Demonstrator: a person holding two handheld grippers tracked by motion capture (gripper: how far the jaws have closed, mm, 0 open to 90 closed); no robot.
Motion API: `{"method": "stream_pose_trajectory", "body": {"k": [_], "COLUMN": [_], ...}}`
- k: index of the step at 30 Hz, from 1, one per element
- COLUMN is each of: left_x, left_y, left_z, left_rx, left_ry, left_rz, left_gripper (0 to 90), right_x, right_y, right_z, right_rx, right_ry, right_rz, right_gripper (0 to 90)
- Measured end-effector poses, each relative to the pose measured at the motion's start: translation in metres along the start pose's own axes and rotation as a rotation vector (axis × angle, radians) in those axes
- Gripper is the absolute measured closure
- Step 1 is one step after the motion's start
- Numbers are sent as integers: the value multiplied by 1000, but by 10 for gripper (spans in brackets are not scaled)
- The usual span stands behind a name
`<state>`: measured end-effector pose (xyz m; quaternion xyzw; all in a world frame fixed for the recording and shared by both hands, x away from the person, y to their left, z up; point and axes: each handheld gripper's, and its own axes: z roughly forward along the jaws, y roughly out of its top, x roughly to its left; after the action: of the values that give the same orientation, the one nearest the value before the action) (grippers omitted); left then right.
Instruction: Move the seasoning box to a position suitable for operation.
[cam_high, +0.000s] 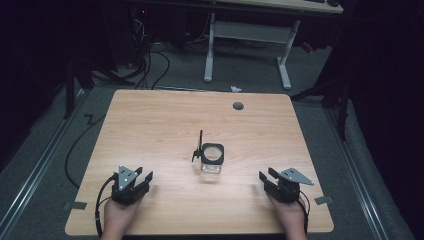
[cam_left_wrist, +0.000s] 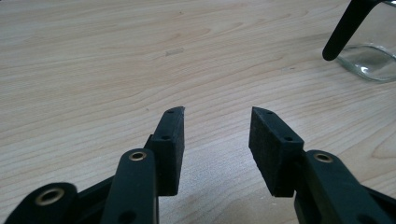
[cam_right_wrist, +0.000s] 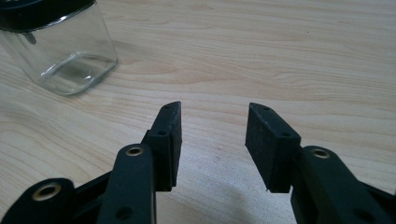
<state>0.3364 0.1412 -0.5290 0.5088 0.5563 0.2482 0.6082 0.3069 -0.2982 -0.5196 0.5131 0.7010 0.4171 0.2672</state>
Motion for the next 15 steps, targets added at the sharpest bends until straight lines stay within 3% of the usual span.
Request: {"method": "stream_pose_trajectory", "body": {"k": [12,15], "left_x": [-3,-8], "left_y": [0,-3], "left_z": [0,2], "left_rx": [-1,27], "left_ry": [-9,-22], "left_rz": [6,-7], "left_gripper": [604,709], "right_x": [-1,-1], "right_y": [0,0], "right_z": [-2,-2], "right_rx": [-9,-5], "right_ry": [7,17], "right_rz": [1,-5], "right_gripper": [606,675]}}
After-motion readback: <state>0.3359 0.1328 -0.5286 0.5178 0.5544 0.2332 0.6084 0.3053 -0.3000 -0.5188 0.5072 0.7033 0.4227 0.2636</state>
